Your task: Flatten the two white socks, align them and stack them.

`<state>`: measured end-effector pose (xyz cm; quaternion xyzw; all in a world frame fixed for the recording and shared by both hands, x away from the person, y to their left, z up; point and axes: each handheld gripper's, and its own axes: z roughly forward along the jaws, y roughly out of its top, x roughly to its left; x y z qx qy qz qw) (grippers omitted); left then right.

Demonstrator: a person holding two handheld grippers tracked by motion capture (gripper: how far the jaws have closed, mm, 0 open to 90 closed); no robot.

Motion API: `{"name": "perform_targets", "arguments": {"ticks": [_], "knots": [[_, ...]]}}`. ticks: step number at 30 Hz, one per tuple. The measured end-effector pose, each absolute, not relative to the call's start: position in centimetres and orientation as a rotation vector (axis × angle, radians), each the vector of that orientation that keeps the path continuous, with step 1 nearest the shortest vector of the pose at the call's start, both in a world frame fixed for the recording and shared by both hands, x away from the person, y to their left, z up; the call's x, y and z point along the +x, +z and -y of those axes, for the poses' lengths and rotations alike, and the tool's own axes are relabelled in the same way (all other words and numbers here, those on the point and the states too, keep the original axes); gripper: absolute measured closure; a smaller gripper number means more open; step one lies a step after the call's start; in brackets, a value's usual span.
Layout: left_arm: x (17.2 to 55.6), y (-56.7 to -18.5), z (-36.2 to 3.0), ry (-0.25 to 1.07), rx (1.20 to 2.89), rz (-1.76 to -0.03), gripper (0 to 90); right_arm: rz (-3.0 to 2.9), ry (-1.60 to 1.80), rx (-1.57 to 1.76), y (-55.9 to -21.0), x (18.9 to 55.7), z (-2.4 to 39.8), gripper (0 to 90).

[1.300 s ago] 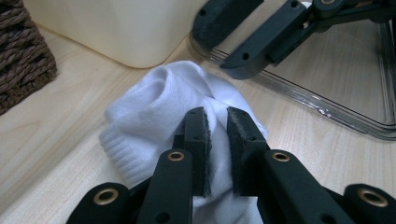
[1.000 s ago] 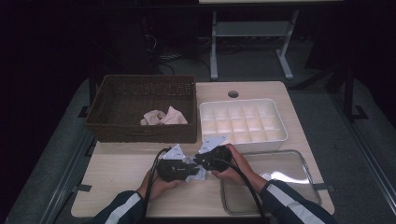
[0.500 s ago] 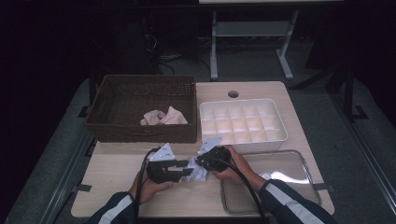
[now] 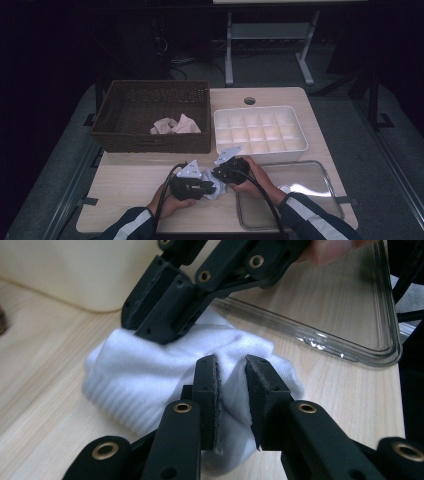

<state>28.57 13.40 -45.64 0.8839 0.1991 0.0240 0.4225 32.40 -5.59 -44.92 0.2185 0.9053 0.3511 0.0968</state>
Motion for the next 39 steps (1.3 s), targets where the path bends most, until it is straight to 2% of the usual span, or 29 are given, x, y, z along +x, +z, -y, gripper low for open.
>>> {"name": "perform_targets", "arguments": {"ticks": [3,11,12,15,19,21,24,27,34,39], "knots": [[28.6,-45.6,-13.6,0.072,2.231,-0.485,76.8,-2.667,1.033,0.657,-44.6,32.3,5.9,74.7],[28.4,-45.5,-13.7,0.083,2.233,-0.469,77.1,-2.685,1.095,0.570,-43.6,31.1,6.2,71.1],[28.3,-45.3,-14.0,0.077,2.227,-0.459,74.6,-2.698,1.063,0.553,-43.8,31.0,6.0,70.8],[28.2,-44.7,-15.1,0.084,2.204,-0.509,56.2,-2.713,1.040,0.572,-44.1,31.2,6.1,68.7],[29.1,-44.7,-17.0,0.101,2.138,-0.668,45.2,-2.724,1.029,0.614,-44.4,31.4,6.3,63.7],[29.6,-45.2,-16.9,0.078,2.145,-0.695,42.7,-2.721,1.029,0.641,-44.4,31.5,6.3,60.2],[29.8,-46.0,-16.2,0.068,2.183,-0.701,39.3,-2.696,0.997,0.686,-44.4,31.3,6.2,49.6],[30.1,-46.3,-16.0,0.050,2.183,-0.704,36.2,-2.696,0.999,0.714,-44.4,31.5,6.5,44.9],[29.3,-45.8,-15.8,0.040,2.193,-0.671,34.8,-2.706,1.023,0.797,-44.8,31.6,6.6,41.6],[29.8,-45.4,-16.2,0.095,2.133,-0.725,34.5,-2.714,1.019,0.804,-44.7,31.6,6.6,41.8]]}}
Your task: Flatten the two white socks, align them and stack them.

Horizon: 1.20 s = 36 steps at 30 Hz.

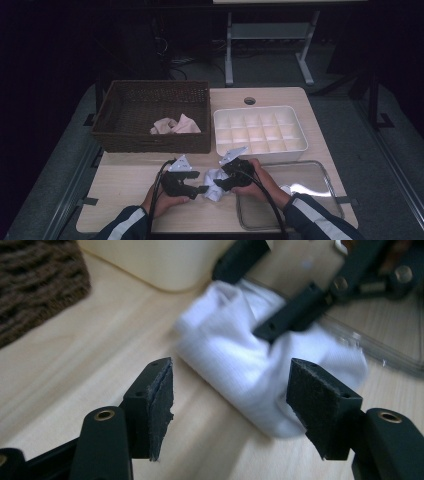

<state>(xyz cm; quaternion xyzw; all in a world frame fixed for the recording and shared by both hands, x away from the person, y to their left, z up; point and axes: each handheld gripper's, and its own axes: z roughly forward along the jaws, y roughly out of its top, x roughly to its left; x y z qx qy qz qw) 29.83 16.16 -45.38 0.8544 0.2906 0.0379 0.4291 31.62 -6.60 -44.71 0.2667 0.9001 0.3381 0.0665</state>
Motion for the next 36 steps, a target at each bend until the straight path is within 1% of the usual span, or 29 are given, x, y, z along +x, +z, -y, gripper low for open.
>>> {"name": "perform_targets", "arguments": {"ticks": [2,4,8,12,16,21,23,26,29,30,31,34,36], "knots": [[30.3,-45.3,-16.4,0.125,2.119,-0.744,35.2,-2.715,1.020,0.806,-44.7,31.6,6.6,41.6],[30.6,-45.5,-16.4,0.101,2.111,-0.750,35.4,-2.722,1.020,0.798,-44.7,31.6,6.7,41.3],[30.0,-46.3,-15.2,0.065,2.182,-0.693,33.5,-2.725,1.033,0.812,-44.9,31.7,6.8,40.2],[29.4,-46.5,-14.3,0.098,2.219,-0.668,31.3,-2.728,1.029,0.820,-45.0,31.8,6.9,36.5],[28.6,-46.6,-14.8,0.107,2.237,-0.665,34.7,-2.750,1.045,0.825,-45.1,31.8,6.9,35.6],[27.8,-46.5,-15.8,0.143,2.257,-0.652,31.8,-2.813,1.091,0.837,-45.7,32.0,6.3,28.3],[27.6,-46.4,-15.9,0.159,2.262,-0.632,31.7,-2.831,1.098,0.849,-45.8,32.2,6.1,26.7],[27.7,-46.5,-15.8,0.158,2.269,-0.629,31.1,-2.862,1.099,0.851,-46.0,32.5,6.0,27.1],[27.9,-46.7,-15.8,0.139,2.261,-0.636,28.8,-2.910,1.110,0.818,-46.1,32.8,5.9,34.2],[28.0,-46.7,-15.8,0.139,2.262,-0.631,28.3,-2.923,1.117,0.796,-46.1,32.9,5.9,37.5],[28.0,-46.7,-15.8,0.137,2.264,-0.629,28.0,-2.951,1.128,0.780,-46.1,32.9,5.8,43.1],[28.1,-46.7,-16.0,0.139,2.277,-0.612,26.8,-3.006,1.160,0.758,-46.2,33.0,5.7,52.5],[28.1,-46.7,-16.1,0.130,2.263,-0.617,26.0,-3.023,1.185,0.756,-46.3,33.1,5.8,55.9]]}}
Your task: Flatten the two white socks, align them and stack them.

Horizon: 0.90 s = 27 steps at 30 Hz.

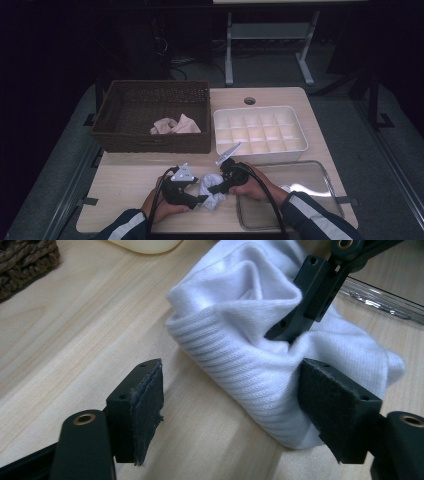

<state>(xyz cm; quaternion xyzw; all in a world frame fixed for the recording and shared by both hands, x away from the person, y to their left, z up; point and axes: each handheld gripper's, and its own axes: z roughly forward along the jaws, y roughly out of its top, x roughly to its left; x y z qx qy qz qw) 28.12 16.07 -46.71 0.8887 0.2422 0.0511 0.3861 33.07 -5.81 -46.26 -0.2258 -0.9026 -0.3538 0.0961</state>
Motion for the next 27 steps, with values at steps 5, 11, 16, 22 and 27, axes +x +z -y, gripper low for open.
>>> {"name": "perform_targets", "arguments": {"ticks": [5,11,16,22,27], "knots": [[28.5,-46.4,-16.9,0.130,2.279,-0.596,21.6,2.745,-1.069,-0.611,-45.7,32.4,5.8,61.2],[29.2,-46.2,-19.9,0.231,2.320,-0.612,18.3,2.795,-1.120,-0.593,-45.1,32.1,6.2,62.0],[30.3,-46.7,-22.9,0.251,2.287,-0.684,17.7,2.829,-1.138,-0.572,-44.6,31.9,6.6,62.0],[30.9,-47.3,-23.6,0.274,2.272,-0.673,15.6,2.879,-1.132,-0.555,-44.0,31.6,6.6,62.1],[31.1,-47.6,-23.5,0.274,2.245,-0.657,15.1,2.897,-1.143,-0.530,-43.6,31.4,6.8,62.0]]}}
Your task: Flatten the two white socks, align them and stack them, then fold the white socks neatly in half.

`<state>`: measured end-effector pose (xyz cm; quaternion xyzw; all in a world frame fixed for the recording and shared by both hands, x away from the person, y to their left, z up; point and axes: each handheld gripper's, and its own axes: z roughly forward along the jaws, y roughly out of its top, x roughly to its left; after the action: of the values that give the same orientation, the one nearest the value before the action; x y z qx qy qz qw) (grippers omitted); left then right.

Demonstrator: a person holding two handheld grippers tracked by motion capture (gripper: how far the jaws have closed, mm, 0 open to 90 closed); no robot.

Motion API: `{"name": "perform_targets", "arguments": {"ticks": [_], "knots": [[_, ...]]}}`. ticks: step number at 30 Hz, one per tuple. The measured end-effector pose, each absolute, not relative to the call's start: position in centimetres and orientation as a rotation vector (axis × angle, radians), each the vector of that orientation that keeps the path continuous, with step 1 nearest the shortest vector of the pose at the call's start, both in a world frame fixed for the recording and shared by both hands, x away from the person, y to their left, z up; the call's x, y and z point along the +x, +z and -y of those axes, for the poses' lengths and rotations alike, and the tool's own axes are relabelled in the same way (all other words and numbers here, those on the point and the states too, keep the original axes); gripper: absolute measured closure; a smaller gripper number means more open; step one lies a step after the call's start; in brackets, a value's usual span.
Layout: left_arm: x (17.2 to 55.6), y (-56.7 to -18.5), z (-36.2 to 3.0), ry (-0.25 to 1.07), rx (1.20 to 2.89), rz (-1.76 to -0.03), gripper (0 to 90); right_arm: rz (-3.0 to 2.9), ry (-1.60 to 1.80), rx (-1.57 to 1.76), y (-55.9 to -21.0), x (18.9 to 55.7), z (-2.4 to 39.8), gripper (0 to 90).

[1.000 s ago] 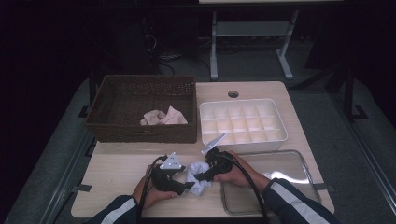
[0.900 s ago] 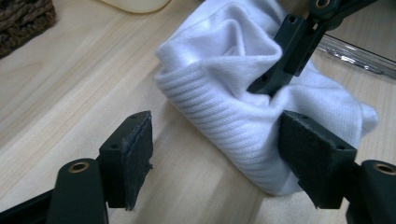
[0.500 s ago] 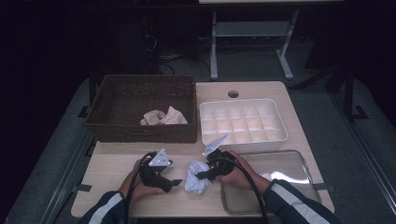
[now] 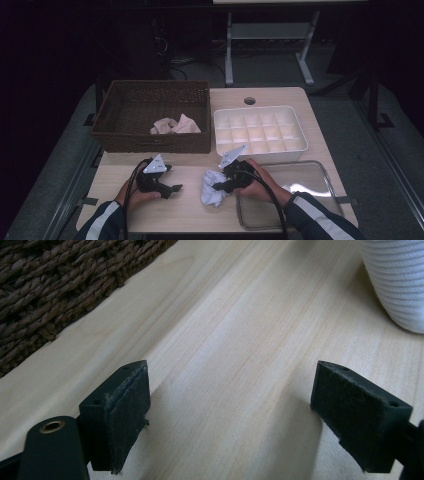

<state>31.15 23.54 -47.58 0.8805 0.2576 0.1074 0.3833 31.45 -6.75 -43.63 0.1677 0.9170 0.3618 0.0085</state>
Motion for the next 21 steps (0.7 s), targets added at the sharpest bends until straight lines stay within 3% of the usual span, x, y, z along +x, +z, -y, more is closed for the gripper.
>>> {"name": "perform_targets", "arguments": {"ticks": [21], "knots": [[31.4,-47.6,-23.4,0.284,2.249,-0.665,14.8,-2.855,1.122,0.499,-42.3,31.4,7.9,61.8]]}}
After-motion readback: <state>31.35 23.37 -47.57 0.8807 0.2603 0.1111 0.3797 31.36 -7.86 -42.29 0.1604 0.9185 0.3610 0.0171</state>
